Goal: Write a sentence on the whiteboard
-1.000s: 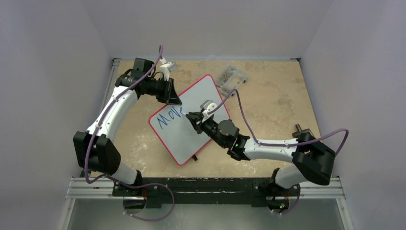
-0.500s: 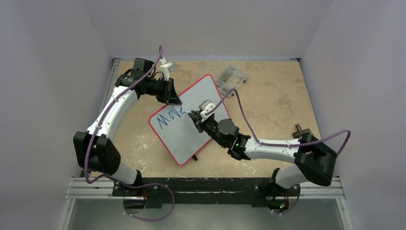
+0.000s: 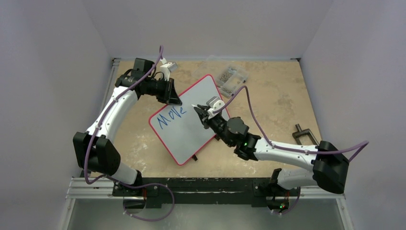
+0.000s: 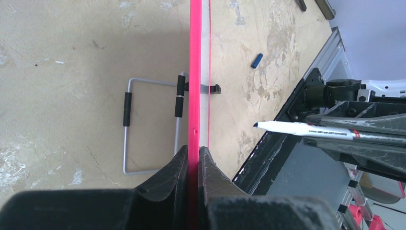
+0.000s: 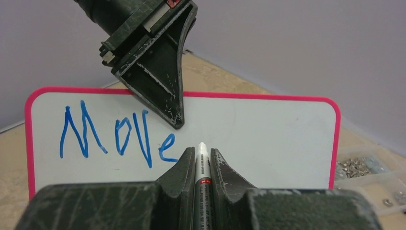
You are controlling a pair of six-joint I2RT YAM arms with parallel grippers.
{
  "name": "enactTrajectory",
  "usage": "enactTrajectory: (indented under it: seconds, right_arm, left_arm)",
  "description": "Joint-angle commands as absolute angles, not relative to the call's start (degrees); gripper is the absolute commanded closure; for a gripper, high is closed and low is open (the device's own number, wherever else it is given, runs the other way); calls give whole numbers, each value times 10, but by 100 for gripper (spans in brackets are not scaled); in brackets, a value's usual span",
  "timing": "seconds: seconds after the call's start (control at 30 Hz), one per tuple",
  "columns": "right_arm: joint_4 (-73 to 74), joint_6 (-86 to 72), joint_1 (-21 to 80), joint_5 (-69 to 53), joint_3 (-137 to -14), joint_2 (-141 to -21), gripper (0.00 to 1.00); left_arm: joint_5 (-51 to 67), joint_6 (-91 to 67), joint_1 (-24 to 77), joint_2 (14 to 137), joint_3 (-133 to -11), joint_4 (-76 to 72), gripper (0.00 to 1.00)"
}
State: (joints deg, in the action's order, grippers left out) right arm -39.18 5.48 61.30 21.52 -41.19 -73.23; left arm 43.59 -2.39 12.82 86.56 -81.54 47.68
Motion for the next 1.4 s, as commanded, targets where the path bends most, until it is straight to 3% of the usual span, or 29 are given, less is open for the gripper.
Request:
enactTrajectory:
  seconds: [0.0, 0.73, 1.37]
  right_arm:
    - [-401, 73, 603, 229, -432, -717, 100]
    - [-411, -27, 514, 127, -387, -658, 100]
    - [-429, -50, 493, 20, -363, -631, 100]
  left_arm:
    - [411, -10, 127, 844, -823, 464, 100]
    - [412, -12, 127, 835, -817, 461, 100]
    - [415, -11, 127, 837, -815, 460, 100]
